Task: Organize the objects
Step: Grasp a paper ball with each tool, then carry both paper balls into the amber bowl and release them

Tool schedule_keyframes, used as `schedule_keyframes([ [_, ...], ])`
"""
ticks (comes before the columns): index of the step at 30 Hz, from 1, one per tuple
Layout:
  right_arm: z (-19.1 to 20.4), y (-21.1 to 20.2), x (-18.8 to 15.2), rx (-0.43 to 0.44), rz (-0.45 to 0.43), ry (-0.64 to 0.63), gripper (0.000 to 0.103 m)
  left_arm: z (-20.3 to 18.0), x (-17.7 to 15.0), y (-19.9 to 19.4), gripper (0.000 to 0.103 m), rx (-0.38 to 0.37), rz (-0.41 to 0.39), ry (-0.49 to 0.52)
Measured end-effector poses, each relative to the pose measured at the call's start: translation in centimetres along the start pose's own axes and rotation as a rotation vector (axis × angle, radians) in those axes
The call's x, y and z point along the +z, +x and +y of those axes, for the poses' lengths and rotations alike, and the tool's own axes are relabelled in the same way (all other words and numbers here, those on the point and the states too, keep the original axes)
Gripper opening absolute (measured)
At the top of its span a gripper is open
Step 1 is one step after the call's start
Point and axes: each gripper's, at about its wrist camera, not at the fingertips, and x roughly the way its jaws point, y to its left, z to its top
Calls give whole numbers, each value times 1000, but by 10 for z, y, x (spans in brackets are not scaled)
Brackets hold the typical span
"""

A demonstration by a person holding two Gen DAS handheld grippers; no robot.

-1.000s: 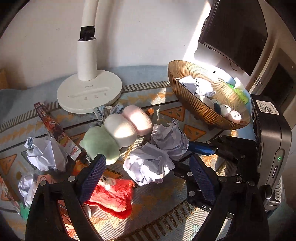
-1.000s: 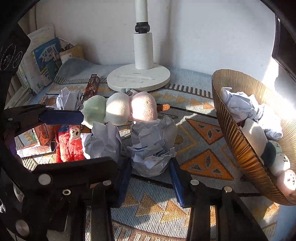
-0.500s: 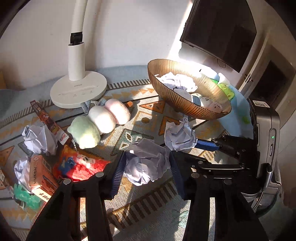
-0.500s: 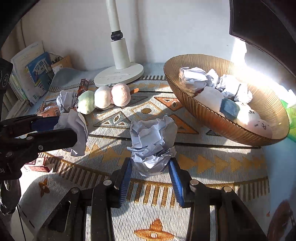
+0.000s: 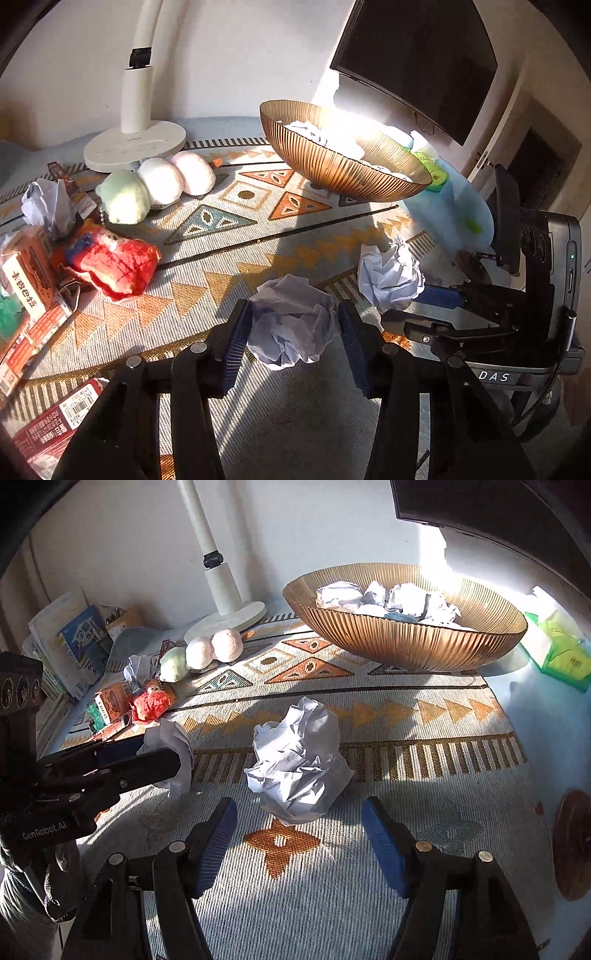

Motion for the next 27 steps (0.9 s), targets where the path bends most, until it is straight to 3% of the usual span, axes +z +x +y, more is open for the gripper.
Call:
schedule_keyframes([
  [4, -2, 0, 7, -3, 4, 29, 72, -13, -4, 0, 46, 44, -10, 57],
  [6, 0, 0, 11, 12, -5, 20, 47, -16, -6, 1, 46, 58, -15, 73],
  [10, 4, -8, 18, -8, -23, 2, 43, -18, -5, 1, 46, 82, -17, 81],
  [13, -5, -32, 32, -22, -95, 22, 43, -22, 3, -3, 45, 76, -10, 76],
  [20, -42, -92, 104, -157, -330, 133, 43, -60, 89, -32, 45, 24, -162, 158],
  [23, -67, -93, 131, -191, -355, 217, 43, -66, 130, -18, 45, 33, -200, 163],
  [27, -92, -81, 158, -204, -348, 285, 43, -56, 169, 22, 45, -17, -170, 69],
])
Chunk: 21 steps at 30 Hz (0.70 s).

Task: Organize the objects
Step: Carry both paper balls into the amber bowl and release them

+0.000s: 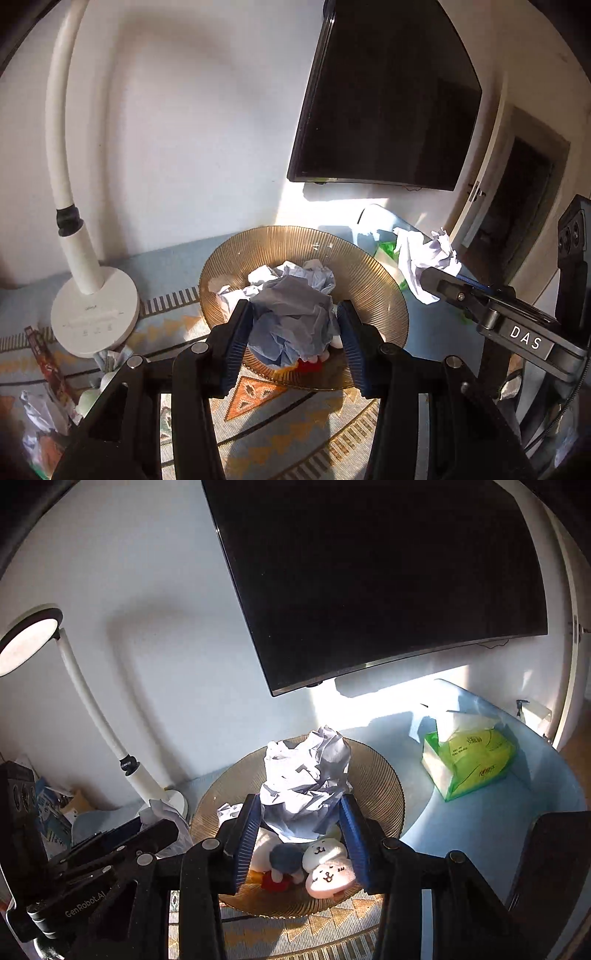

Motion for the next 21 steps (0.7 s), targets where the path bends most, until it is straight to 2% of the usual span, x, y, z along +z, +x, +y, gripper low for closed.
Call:
schedule_keyframes([
  [4, -10, 25, 11, -12, 18, 29, 45, 10, 11, 37, 45, -50, 26, -83],
  [5, -13, 31, 13, -5, 26, 42, 52, 12, 12, 45, 46, -64, 31, -100],
  [6, -17, 38, 15, -3, 33, 56, 70, 14, 13, 51, 49, -77, 40, -118],
  [8, -30, 44, 14, -25, 20, 95, 82, 20, 14, 62, 59, -92, 48, -173],
  [9, -34, 46, 13, -27, 25, 110, 82, 22, 15, 66, 75, -98, 53, -201],
  [10, -39, 47, 12, -18, 36, 126, 82, 26, 14, 67, 79, -102, 49, -221],
  [13, -46, 43, 4, 23, 67, 178, 82, 32, 12, 59, 79, -121, 47, -243],
  [16, -34, 30, -7, 39, 83, 145, 82, 34, 13, 34, 79, -120, 20, -260],
  [19, -7, 5, -20, 80, 87, 73, 82, 34, 13, -10, 79, -128, -32, -257],
  [21, 13, -13, -29, 124, 85, 20, 82, 33, 10, -46, 79, -102, -74, -236],
])
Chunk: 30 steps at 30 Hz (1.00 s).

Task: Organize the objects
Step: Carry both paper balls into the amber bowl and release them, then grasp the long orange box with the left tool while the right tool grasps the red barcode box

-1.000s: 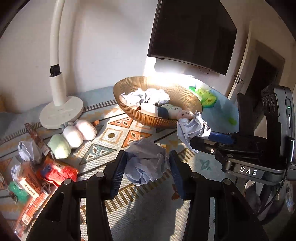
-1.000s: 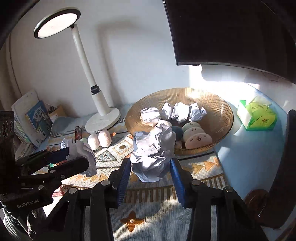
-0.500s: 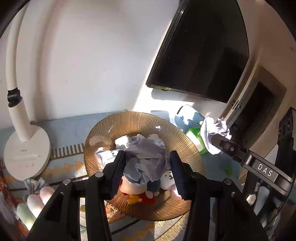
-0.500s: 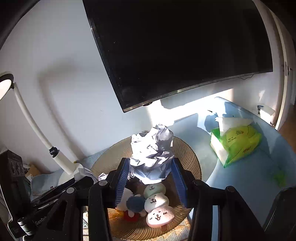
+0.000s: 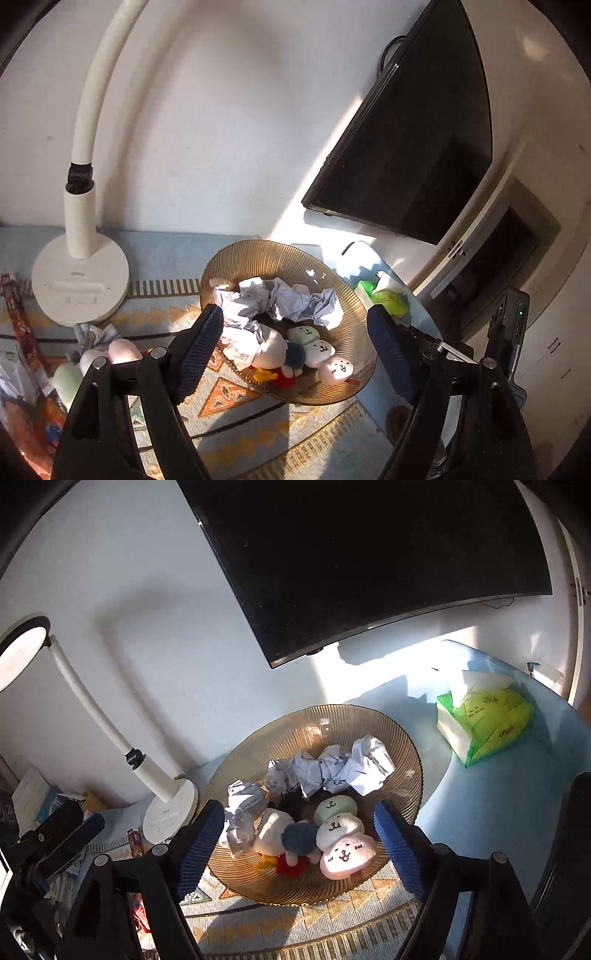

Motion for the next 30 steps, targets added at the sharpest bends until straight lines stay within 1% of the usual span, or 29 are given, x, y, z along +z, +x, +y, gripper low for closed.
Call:
schedule_keyframes([
  [3, 31, -20, -21, 42, 0, -68, 83, 2, -6, -61, 79, 37, -67, 38],
  [4, 42, -23, -29, 55, 5, -88, 83, 6, -10, -83, 81, 50, -89, 43],
  [5, 52, -26, -37, 70, 7, -107, 83, 9, -14, -103, 85, 68, -109, 44],
  [6, 60, -28, -45, 78, 8, -124, 83, 16, -18, -125, 95, 90, -137, 41],
  [7, 69, -28, -54, 80, 9, -145, 83, 23, -25, -149, 103, 118, -171, 34],
  [8, 77, -27, -63, 77, 13, -164, 84, 30, -31, -169, 102, 146, -203, 27],
  [9, 83, -23, -72, 80, 24, -178, 84, 40, -37, -189, 102, 189, -231, 19],
  [11, 93, -13, -92, 119, 62, -184, 84, 62, -49, -223, 102, 289, -266, -14],
  [12, 97, -7, -99, 130, 73, -182, 84, 74, -56, -235, 102, 349, -276, -36],
  [14, 103, 6, -115, 128, 73, -199, 84, 101, -71, -256, 102, 423, -293, -85],
  [18, 110, 33, -142, 78, 64, -256, 84, 160, -100, -278, 102, 607, -293, -169],
  [20, 108, 48, -152, 73, 93, -256, 84, 189, -116, -272, 102, 704, -275, -198],
  [22, 106, 57, -153, 74, 138, -245, 84, 213, -128, -262, 102, 782, -246, -203],
  [23, 103, 57, -152, 82, 128, -235, 84, 224, -134, -255, 102, 813, -224, -208],
  [26, 94, 60, -150, 97, 135, -187, 87, 252, -152, -240, 102, 844, -197, -267],
  [27, 92, 60, -150, 105, 140, -174, 87, 257, -150, -238, 102, 849, -159, -303],
  [28, 90, 62, -149, 101, 140, -162, 87, 256, -149, -240, 102, 826, -172, -294],
  [29, 89, 63, -149, 82, 138, -153, 87, 255, -150, -244, 102, 819, -200, -287],
  [30, 89, 64, -149, 66, 140, -148, 87, 254, -152, -246, 102, 821, -211, -294],
])
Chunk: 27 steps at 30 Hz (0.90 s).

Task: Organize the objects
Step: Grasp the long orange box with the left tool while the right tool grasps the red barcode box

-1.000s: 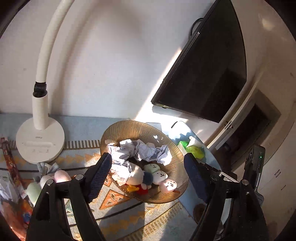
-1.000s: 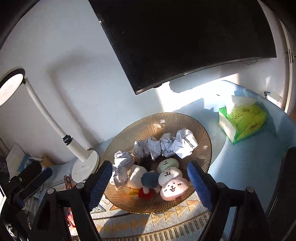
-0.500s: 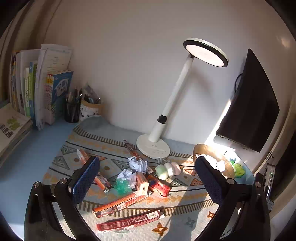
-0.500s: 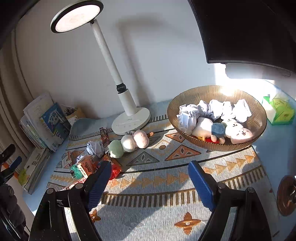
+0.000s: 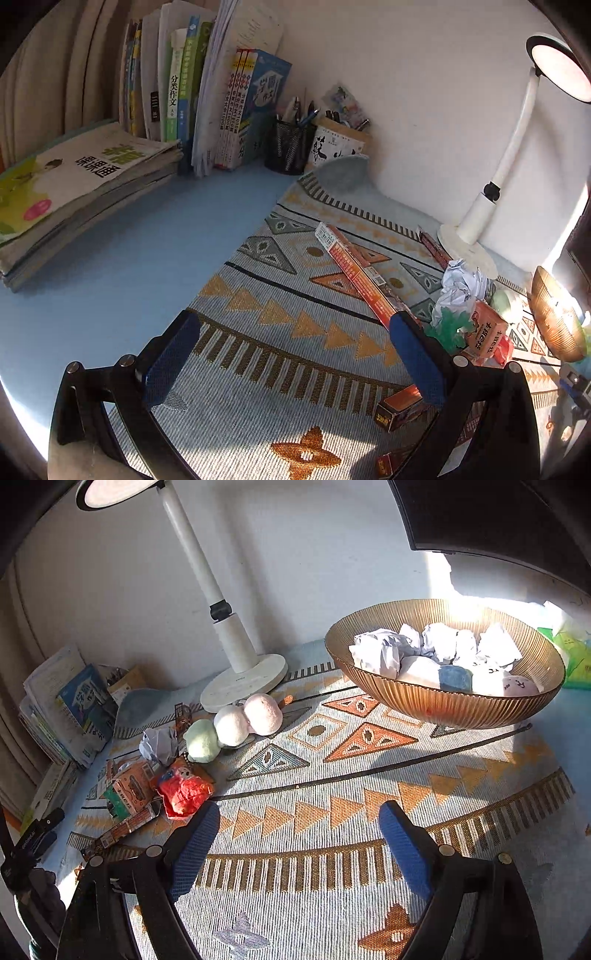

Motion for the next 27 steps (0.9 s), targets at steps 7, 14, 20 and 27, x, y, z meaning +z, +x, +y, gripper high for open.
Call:
schedule_keyframes([
  [7, 14, 1, -2, -63, -7, -68, 88, 5, -2, 11, 102, -36, 84, -31],
  [14, 25, -2, -6, -96, -25, -127, 88, 5, -3, 9, 102, -46, 84, -34],
  [20, 22, -2, -5, -87, -24, -113, 88, 3, -3, 9, 102, -47, 89, -31],
  [27, 46, 3, -9, 150, 96, -236, 88, 4, -1, 15, 102, -40, 125, -44],
])
